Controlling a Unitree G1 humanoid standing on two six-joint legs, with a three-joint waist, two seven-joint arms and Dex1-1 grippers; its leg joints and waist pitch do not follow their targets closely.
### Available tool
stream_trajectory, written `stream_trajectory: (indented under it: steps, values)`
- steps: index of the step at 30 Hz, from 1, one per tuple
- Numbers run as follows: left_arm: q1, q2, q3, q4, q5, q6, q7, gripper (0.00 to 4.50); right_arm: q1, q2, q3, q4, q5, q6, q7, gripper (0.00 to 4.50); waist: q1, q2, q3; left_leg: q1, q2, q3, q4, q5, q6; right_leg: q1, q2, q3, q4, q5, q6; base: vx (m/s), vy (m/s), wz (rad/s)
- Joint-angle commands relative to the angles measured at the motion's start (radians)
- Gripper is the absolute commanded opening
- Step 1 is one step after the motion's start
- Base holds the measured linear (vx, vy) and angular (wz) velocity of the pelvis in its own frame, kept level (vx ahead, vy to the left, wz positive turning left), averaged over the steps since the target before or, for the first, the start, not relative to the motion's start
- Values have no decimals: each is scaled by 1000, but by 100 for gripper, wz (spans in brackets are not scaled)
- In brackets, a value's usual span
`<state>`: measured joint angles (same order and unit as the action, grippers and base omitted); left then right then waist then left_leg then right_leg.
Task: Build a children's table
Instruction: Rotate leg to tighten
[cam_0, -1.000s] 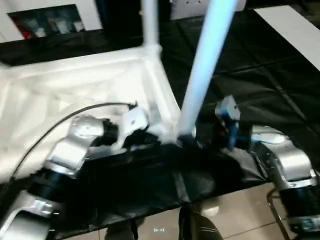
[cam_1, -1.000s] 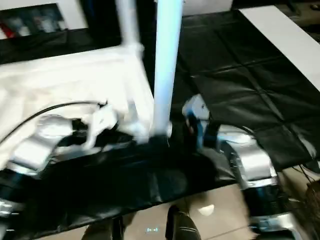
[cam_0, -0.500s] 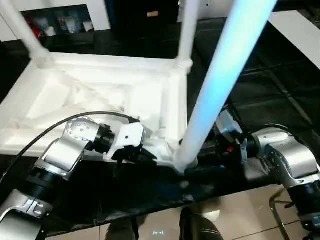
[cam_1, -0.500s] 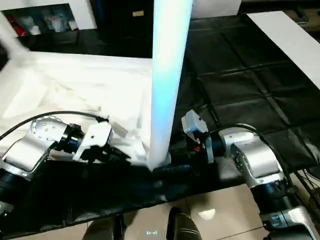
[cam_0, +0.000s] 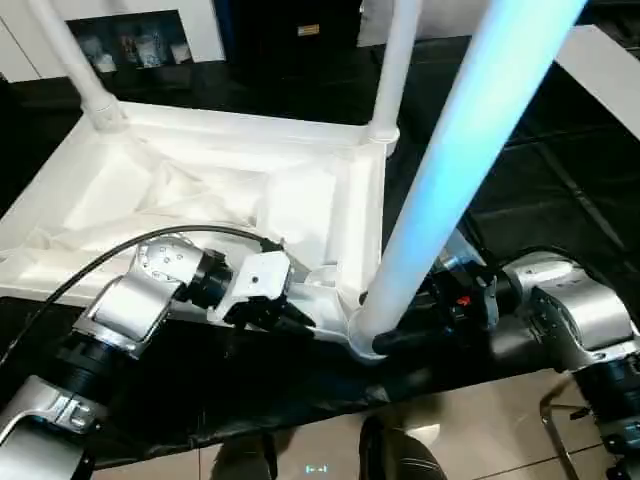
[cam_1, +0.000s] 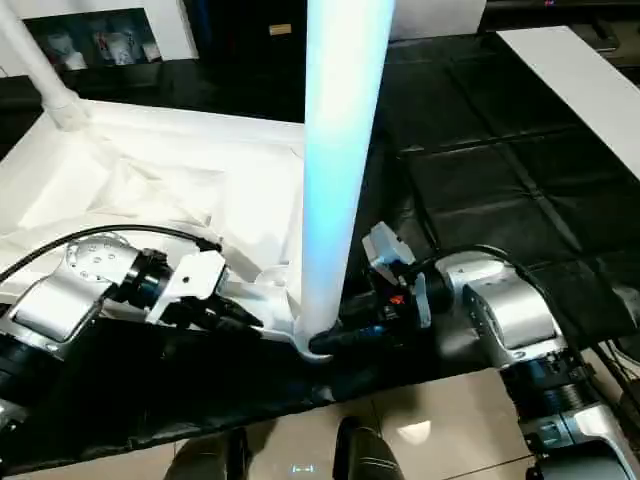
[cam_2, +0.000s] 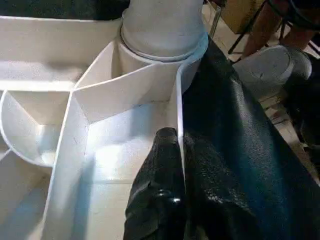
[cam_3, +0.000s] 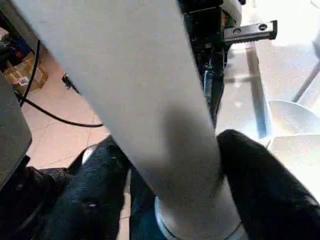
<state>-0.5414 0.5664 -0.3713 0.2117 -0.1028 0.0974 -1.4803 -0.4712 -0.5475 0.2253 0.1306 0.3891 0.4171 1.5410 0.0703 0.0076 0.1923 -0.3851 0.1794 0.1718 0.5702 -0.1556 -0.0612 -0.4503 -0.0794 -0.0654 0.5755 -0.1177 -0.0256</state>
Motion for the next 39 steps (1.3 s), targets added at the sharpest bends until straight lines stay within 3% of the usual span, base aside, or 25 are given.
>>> stream_trajectory:
  steps: [1,9,12,15,17,21,22,23,24,26,27,28,29,30,31,32,33,34,35,36,37,38,39]
  values:
    - [2,-6,-39,-1,12,-17,-23,0,3,-6,24,-11,15,7,36,259,-4,-11,-97,16,41,-5,-58,-195,90,72,-60,48,-63,-402,-215,0,0,0]
    - [2,-14,-32,10,16,-2,5,0,14,0,25,-24,26,19,30,225,1,-11,-101,15,41,-4,-55,-176,95,73,-59,47,-59,-372,-224,0,0,0]
    - [-6,-54,-1,17,16,72,99,0,45,40,-5,-58,42,42,-62,223,4,-11,-100,16,42,-3,-54,-180,91,71,-60,48,-61,-391,-218,0,0,0]
    - [-14,-98,26,13,11,125,183,0,78,84,-23,-83,18,43,-181,222,2,-14,-94,14,37,-7,-59,-207,73,71,-60,44,-71,-474,-185,0,0,0]
    - [-19,-125,38,8,11,163,235,0,96,119,-33,-92,-7,34,-268,220,-1,-14,-89,19,34,-7,-59,-234,58,64,-61,44,-83,-547,-154,0,0,0]
    - [-40,-205,68,10,23,257,369,0,118,221,-65,-106,-56,66,-484,211,-26,-16,-80,15,26,-16,-62,-274,32,64,-61,33,-97,-671,-91,0,0,0]
    - [-62,-260,86,26,38,310,457,0,118,296,-86,-105,-85,84,-621,211,-33,-14,-79,18,23,-19,-60,-295,28,61,-63,29,-104,-705,-77,0,0,0]
    - [-73,-284,94,37,42,330,494,0,116,329,-93,-104,-94,97,-675,209,-44,-15,-72,13,18,-21,-61,-307,22,59,-59,21,-114,-744,-57,0,0,0]
    - [-81,-300,101,44,44,346,521,0,115,351,-97,-105,-99,108,-715,207,-49,-15,-76,19,13,-24,-56,-320,17,61,-62,13,-124,-782,-31,0,0,0]
    - [-105,-333,119,76,62,362,589,0,107,411,-106,-104,-120,130,-820,206,-58,-8,-72,17,15,-30,-64,-337,24,66,-59,2,-132,-763,-20,0,0,0]
    - [-112,-341,123,84,67,365,606,0,106,428,-109,-103,-124,135,-849,206,-62,-5,-69,23,18,-30,-66,-362,25,61,-57,-2,-138,-764,-18,0,0,0]
    - [-132,-364,137,113,84,369,662,0,98,481,-121,-96,-145,146,-940,205,-73,6,-64,39,21,-32,-65,-421,28,54,-55,-17,-154,-760,-20,0,0,0]
    - [-146,-377,145,133,95,367,697,0,91,522,-133,-85,-170,149,-1020,205,-78,8,-65,41,23,-36,-66,-447,25,58,-54,-30,-158,-747,-21,0,0,0]
    - [-153,-384,149,142,101,366,717,0,87,550,-143,-77,-185,152,-1075,205,-88,13,-61,34,35,-50,-79,-513,17,78,-50,-55,-158,-706,-9,0,0,0]
    - [-161,-391,153,151,105,364,736,0,83,584,-158,-69,-196,159,-1136,205,-90,28,-57,27,63,-63,-108,-627,17,99,-44,-65,-129,-625,-5,-40,52,-8]
    - [-166,-396,157,156,109,363,748,0,80,623,-181,-61,-202,159,-1200,205,-90,37,-52,15,87,-72,-137,-709,8,113,-40,-57,-74,-535,-19,-80,17,6]
    - [-172,-402,157,156,119,358,754,0,77,671,-206,-51,-205,144,-1259,205,-50,52,-43,-25,118,-54,-210,-860,-18,125,-21,-26,92,-284,-60,-80,17,6]
    - [-173,-399,153,156,123,348,746,0,75,682,-209,-45,-218,125,-1281,205,-37,27,-49,23,91,-15,-198,-820,-22,81,-21,30,94,-312,-52,-25,-42,21]
    - [-173,-398,152,156,124,347,744,0,74,682,-209,-45,-218,123,-1283,260,-57,-24,-61,65,42,-17,-118,-693,-33,45,-48,65,1,-549,-14,25,-101,10]
    - [-173,-390,143,154,128,333,730,0,70,692,-217,-39,-226,99,-1310,274,-37,-29,-55,108,-30,-18,47,-318,-9,-12,-135,62,-172,-1111,27,25,-101,10]
    - [-171,-381,138,152,129,323,718,0,69,686,-220,-39,-229,91,-1313,274,-30,-30,-60,20,-33,-49,22,-108,29,76,-150,91,-138,-1096,27,45,-81,-18]
    - [-169,-374,135,153,130,314,710,0,67,685,-224,-40,-233,86,-1317,280,-23,-22,-64,-7,-12,-58,-18,-88,14,103,-144,78,-109,-990,18,71,-14,-27]
    - [-167,-364,132,154,130,299,694,0,68,674,-225,-44,-242,77,-1312,310,-33,-2,-77,-6,16,-62,-78,-127,-21,93,-62,33,-69,-594,-48,71,-14,-27]
